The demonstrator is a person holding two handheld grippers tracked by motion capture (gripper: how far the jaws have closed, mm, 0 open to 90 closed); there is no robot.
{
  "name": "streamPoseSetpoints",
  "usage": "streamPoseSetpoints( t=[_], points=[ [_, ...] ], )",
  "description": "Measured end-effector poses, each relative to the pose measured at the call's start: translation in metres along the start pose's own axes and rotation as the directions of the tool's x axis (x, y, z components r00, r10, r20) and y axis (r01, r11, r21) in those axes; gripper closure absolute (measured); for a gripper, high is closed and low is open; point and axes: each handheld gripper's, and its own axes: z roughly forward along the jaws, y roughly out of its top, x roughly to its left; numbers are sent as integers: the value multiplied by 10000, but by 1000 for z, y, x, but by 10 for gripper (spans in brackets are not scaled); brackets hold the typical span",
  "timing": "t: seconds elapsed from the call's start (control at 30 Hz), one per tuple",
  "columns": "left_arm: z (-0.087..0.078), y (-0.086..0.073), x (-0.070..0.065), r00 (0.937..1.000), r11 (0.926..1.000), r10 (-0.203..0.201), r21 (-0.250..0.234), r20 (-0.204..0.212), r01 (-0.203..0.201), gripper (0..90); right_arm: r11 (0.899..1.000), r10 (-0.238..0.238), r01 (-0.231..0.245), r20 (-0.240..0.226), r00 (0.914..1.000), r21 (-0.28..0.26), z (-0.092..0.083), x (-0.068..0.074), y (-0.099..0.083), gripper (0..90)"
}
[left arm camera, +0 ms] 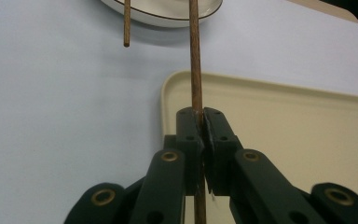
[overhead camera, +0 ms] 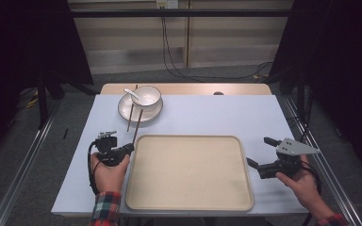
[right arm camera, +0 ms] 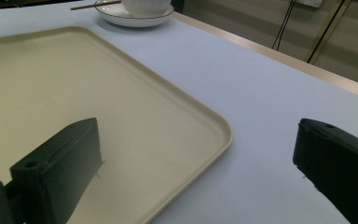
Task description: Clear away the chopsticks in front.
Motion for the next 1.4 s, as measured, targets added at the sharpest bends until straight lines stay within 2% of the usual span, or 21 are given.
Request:
streamPoseSetpoints(
  t=[0.1,0.13,0.2,0.3,0.33,0.37,0.4,0.53,0.93,1.4],
  points=[
    [-1,-3,-2,10000,10000,-41,62,24,41,859,10000,23,-23,4,10000,-1,0,0,0,8],
    [-1,-4,-2,9999,9999,110,48,35,-110,859,10000,10,-10,45,10000,-5,0,0,0,8],
    [-1,-5,-4,9999,9999,131,69,77,-132,859,10000,-7,7,39,10000,-39,0,1,0,8],
    [0,-9,-11,9984,9983,534,226,175,-537,859,10000,-23,23,32,10000,-52,0,1,0,8],
    [0,-9,-11,9984,9983,534,226,175,-537,859,10000,-23,23,32,10000,-52,0,1,0,8],
    [1,-11,-15,9963,9959,829,338,207,-836,859,10000,-24,24,19,10000,-45,0,1,0,8],
    [1,-12,-16,9953,9946,940,411,246,-950,859,10000,-35,35,75,10000,-69,0,0,1,8],
    [3,-15,-19,9916,9904,1239,580,364,-1258,859,10000,19,-19,64,10000,-86,0,-1,0,8],
    [3,-17,-19,9888,9890,1288,632,755,-1336,859,10000,18,-17,55,10000,-58,1,0,0,8],
    [-2,-25,-19,9906,9902,1145,712,743,-1198,859,9999,-6,7,28,10000,-115,2,0,1,8]
  ],
)
